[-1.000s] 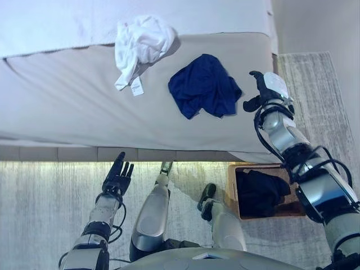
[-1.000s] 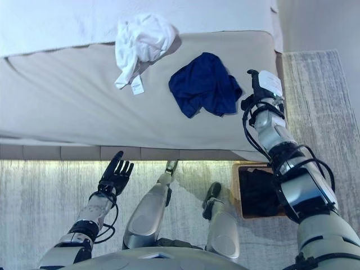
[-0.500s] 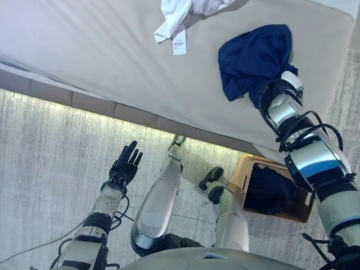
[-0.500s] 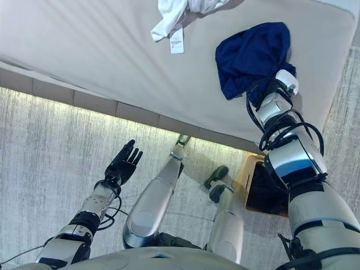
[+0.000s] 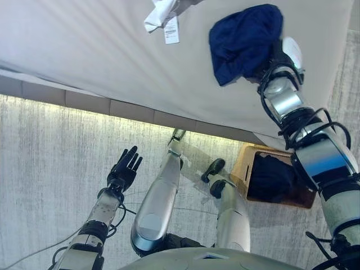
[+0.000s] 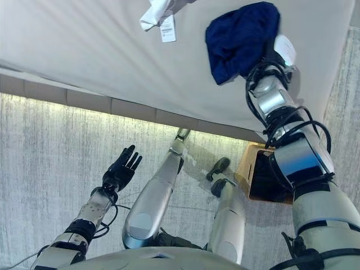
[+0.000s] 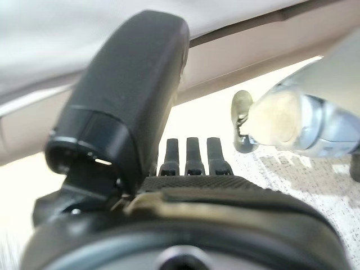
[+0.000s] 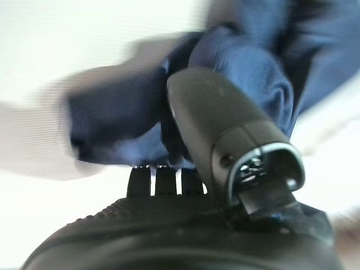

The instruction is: Pick up the clothes from the bed and place them into the basket

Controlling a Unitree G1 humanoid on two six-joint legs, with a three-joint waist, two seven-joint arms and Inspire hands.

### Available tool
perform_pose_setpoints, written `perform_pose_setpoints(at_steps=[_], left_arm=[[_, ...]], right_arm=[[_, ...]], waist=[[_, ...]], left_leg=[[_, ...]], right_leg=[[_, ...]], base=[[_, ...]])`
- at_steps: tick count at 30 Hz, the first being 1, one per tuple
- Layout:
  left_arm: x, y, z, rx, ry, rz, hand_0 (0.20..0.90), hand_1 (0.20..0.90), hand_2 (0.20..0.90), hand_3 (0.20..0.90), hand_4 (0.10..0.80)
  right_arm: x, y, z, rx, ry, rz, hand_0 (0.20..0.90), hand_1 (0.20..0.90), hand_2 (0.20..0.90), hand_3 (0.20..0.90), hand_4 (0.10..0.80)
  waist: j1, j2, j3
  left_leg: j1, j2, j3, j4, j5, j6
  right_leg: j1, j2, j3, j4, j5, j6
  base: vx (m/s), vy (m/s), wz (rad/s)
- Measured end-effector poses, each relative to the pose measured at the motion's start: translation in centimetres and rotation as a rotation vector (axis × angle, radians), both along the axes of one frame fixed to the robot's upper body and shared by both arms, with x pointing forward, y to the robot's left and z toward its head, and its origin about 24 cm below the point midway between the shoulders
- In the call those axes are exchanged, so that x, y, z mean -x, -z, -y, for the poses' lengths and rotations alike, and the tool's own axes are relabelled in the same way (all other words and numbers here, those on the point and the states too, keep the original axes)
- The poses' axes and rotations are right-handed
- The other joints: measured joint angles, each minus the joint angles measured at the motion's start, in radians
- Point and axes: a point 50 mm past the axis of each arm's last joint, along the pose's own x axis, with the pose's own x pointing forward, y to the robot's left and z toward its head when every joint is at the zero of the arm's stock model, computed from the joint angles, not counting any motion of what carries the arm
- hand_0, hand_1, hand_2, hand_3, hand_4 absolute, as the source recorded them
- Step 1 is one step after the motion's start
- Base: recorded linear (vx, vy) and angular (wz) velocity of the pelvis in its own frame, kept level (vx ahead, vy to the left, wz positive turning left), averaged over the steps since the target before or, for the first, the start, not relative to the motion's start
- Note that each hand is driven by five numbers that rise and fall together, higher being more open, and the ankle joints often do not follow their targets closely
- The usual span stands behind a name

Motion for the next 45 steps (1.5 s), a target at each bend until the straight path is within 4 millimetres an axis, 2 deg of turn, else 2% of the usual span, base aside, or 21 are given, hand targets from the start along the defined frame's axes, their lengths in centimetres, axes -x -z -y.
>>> perform_pose_setpoints(at_steps=[1, 3, 6, 8, 11, 13, 15, 17, 19, 23, 24, 26, 31, 33, 37, 39, 41, 42, 43, 45], left_arm=[[0.0, 0.0, 0.0, -0.012, 0.004, -0.005, 0.900, 0.900, 0.900, 0.900, 0.800], [0.0, 0.0, -0.1, -0.037, 0.014, -0.010, 0.900, 0.900, 0.900, 0.900, 0.800], [0.1, -0.1, -0.9, -0.073, -0.004, -0.030, 0.900, 0.900, 0.900, 0.900, 0.800], [0.3, 0.0, -1.2, -0.094, -0.010, -0.044, 0.900, 0.900, 0.900, 0.900, 0.800], [1.1, 0.5, -1.6, -0.123, -0.018, -0.074, 0.900, 0.900, 0.900, 0.900, 0.800], [1.8, 1.1, -1.6, -0.128, -0.031, -0.106, 0.900, 0.900, 0.900, 0.900, 0.800], [2.9, 1.9, -1.6, -0.136, -0.034, -0.150, 0.900, 0.900, 0.900, 0.900, 0.800], [3.9, 2.8, -1.4, -0.131, -0.039, -0.201, 0.900, 0.900, 0.900, 0.900, 0.800], [5.1, 3.6, -1.2, -0.130, -0.035, -0.256, 0.900, 0.900, 0.900, 0.900, 0.800], [6.0, 4.4, -0.9, -0.111, -0.055, -0.306, 0.900, 0.900, 0.900, 0.900, 0.800], [6.5, 4.8, -0.8, -0.113, -0.054, -0.329, 0.900, 0.900, 0.900, 0.900, 0.800], [6.7, 4.9, -0.7, -0.115, -0.047, -0.337, 0.900, 0.900, 0.900, 0.900, 0.800], [7.5, 5.6, -0.3, -0.126, -0.024, -0.384, 0.900, 0.900, 0.900, 0.900, 0.800], [8.1, 5.8, -0.1, -0.121, -0.014, -0.405, 0.900, 0.900, 0.900, 0.900, 0.800], [9.5, 6.5, 0.2, -0.127, 0.018, -0.465, 0.900, 0.900, 0.900, 0.900, 0.800], [10.6, 7.0, 0.4, -0.133, 0.054, -0.515, 0.900, 0.900, 0.900, 0.900, 0.800], [10.6, 7.1, 0.7, -0.142, 0.087, -0.524, 0.900, 0.900, 0.900, 0.900, 0.800], [10.4, 7.1, 0.8, -0.151, 0.106, -0.520, 0.900, 0.900, 0.900, 0.900, 0.800], [9.6, 6.9, 1.0, -0.162, 0.136, -0.503, 0.900, 0.900, 0.900, 0.900, 0.800], [6.3, 5.8, 2.0, -0.169, 0.192, -0.415, 0.900, 0.900, 0.900, 0.900, 0.800]], right_arm=[[0.8, -0.2, -1.0, -0.018, -0.063, 0.056, 0.300, 0.300, 0.300, 0.200, 0.100], [2.2, -0.7, -1.5, -0.066, -0.114, 0.142, 0.300, 0.300, 0.300, 0.200, 0.100], [3.9, -1.6, -1.1, -0.123, -0.127, 0.254, 0.300, 0.300, 0.300, 0.200, 0.100], [4.9, -2.3, 0.3, -0.144, -0.096, 0.310, 0.300, 0.300, 0.300, 0.200, 0.100], [6.8, -3.7, 3.7, -0.145, 0.005, 0.407, 0.300, 0.300, 0.300, 0.200, 0.100], [8.0, -4.2, 6.2, -0.122, 0.077, 0.430, 0.300, 0.300, 0.300, 0.200, 0.100], [8.9, -3.8, 8.0, -0.135, 0.140, 0.433, 0.300, 0.300, 0.300, 0.200, 0.100], [10.0, -2.8, 9.7, -0.146, 0.196, 0.417, 0.300, 0.300, 0.300, 0.200, 0.100], [10.7, -1.1, 10.3, -0.138, 0.222, 0.373, 0.300, 0.300, 0.300, 0.200, 0.100], [11.9, 2.0, 11.4, -0.141, 0.263, 0.279, 0.300, 0.300, 0.300, 0.200, 0.100], [12.3, 3.2, 11.6, -0.139, 0.269, 0.234, 0.300, 0.300, 0.300, 0.200, 0.100], [12.8, 4.5, 11.9, -0.131, 0.269, 0.173, 0.300, 0.300, 0.300, 0.200, 0.100], [13.6, 8.6, 12.9, -0.110, 0.239, -0.064, 0.300, 0.300, 0.300, 0.200, 0.100], [13.9, 10.5, 13.4, -0.090, 0.243, -0.171, 0.300, 0.300, 0.300, 0.200, 0.100], [14.9, 15.9, 13.9, -0.070, 0.286, -0.429, 0.300, 0.300, 0.300, 0.200, 0.100], [15.5, 18.3, 14.1, -0.042, 0.305, -0.551, 0.300, 0.300, 0.300, 0.200, 0.100], [15.8, 19.5, 14.5, -0.033, 0.338, -0.624, 0.300, 0.300, 0.300, 0.200, 0.100], [15.5, 19.9, 14.6, -0.026, 0.352, -0.652, 0.300, 0.300, 0.300, 0.200, 0.100], [14.4, 19.9, 14.6, -0.013, 0.376, -0.675, 0.300, 0.300, 0.300, 0.200, 0.100], [12.2, 18.7, 15.1, -0.007, 0.445, -0.664, 0.300, 0.300, 0.300, 0.200, 0.100]], waist=[[-0.014, 0.000, 0.000], [-0.035, -0.008, 0.005], [-0.076, -0.033, 0.010], [-0.104, -0.044, 0.008], [-0.152, -0.059, -0.005], [-0.184, -0.063, -0.009], [-0.213, -0.067, -0.036], [-0.245, -0.067, -0.051], [-0.279, -0.063, -0.111], [-0.327, -0.052, -0.163], [-0.352, -0.039, -0.213], [-0.384, -0.019, -0.261], [-0.418, 0.009, -0.334], [-0.418, 0.028, -0.347], [-0.419, 0.042, -0.355], [-0.417, 0.063, -0.367], [-0.414, 0.084, -0.374], [-0.413, 0.101, -0.371], [-0.419, 0.121, -0.361], [-0.407, 0.163, -0.306]], left_leg=[[0.047, 0.002, 0.013, -0.011, -0.015, 0.008], [0.126, 0.015, 0.044, -0.043, -0.019, 0.012], [0.257, 0.030, 0.087, -0.116, -0.019, 0.013], [0.331, 0.038, 0.103, -0.166, -0.018, 0.012], [0.422, 0.047, 0.143, -0.255, 0.000, 0.011], [0.475, 0.049, 0.170, -0.301, 0.013, 0.006], [0.510, 0.051, 0.191, -0.332, 0.022, 0.012], [0.582, 0.052, 0.224, -0.363, 0.029, 0.013], [0.608, 0.053, 0.242, -0.394, 0.028, 0.014], [0.704, 0.054, 0.291, -0.409, 0.027, 0.013], [0.704, 0.058, 0.294, -0.410, 0.021, 0.013], [0.727, 0.070, 0.306, -0.410, 0.020, 0.012], [0.761, 0.099, 0.321, -0.410, 0.018, 0.010], [0.767, 0.119, 0.336, -0.410, -0.013, -0.023], [0.769, 0.131, 0.340, -0.411, -0.033, -0.027], [0.745, 0.131, 0.338, -0.411, -0.037, -0.031], [0.698, 0.127, 0.332, -0.411, -0.029, -0.022], [0.661, 0.123, 0.326, -0.407, -0.006, -0.002], [0.606, 0.121, 0.318, -0.396, -0.003, -0.002], [0.519, 0.113, 0.303, -0.393, 0.013, -0.001]], right_leg=[[0.048, 0.003, 0.009, -0.028, 0.007, 0.003], [0.119, 0.011, 0.029, -0.070, 0.010, 0.004], [0.234, 0.026, 0.060, -0.153, 0.031, 0.015], [0.306, 0.034, 0.066, -0.221, 0.051, 0.029], [0.384, 0.046, 0.084, -0.314, 0.091, 0.040], [0.428, 0.055, 0.104, -0.364, 0.122, 0.036], [0.449, 0.060, 0.125, -0.399, 0.139, 0.034], [0.498, 0.062, 0.148, -0.431, 0.150, 0.033], [0.514, 0.064, 0.157, -0.462, 0.150, 0.033], [0.596, 0.066, 0.179, -0.498, 0.150, 0.033], [0.597, 0.070, 0.180, -0.501, 0.150, 0.033], [0.611, 0.082, 0.198, -0.501, 0.150, 0.033], [0.634, 0.111, 0.208, -0.501, 0.150, 0.033], [0.630, 0.130, 0.222, -0.501, 0.137, 0.023], [0.626, 0.139, 0.224, -0.501, 0.130, 0.026], [0.601, 0.137, 0.222, -0.499, 0.129, 0.020], [0.547, 0.133, 0.219, -0.484, 0.132, 0.016], [0.508, 0.132, 0.216, -0.471, 0.142, 0.013], [0.452, 0.128, 0.212, -0.454, 0.146, 0.006], [0.346, 0.119, 0.198, -0.404, 0.153, 0.007]], base=[[-0.002, -0.090, -0.20], [-0.017, -0.164, -0.31], [0.078, -0.132, -0.35], [0.080, -0.087, -0.28], [0.051, -0.081, -0.31], [0.026, -0.066, -0.39], [0.048, -0.049, -0.40], [0.063, -0.040, -0.48], [0.087, -0.031, -0.38], [0.047, -0.052, -0.38], [0.025, -0.075, -0.15], [0.049, -0.111, -0.24], [0.052, -0.114, -0.15], [0.043, -0.131, -0.18], [0.023, -0.157, -0.05], [-0.233, -0.144, 0.02], [-0.394, -0.109, 0.06], [-0.430, -0.102, 0.07], [-0.456, -0.087, 0.07], [-0.390, -0.060, 0.04]])
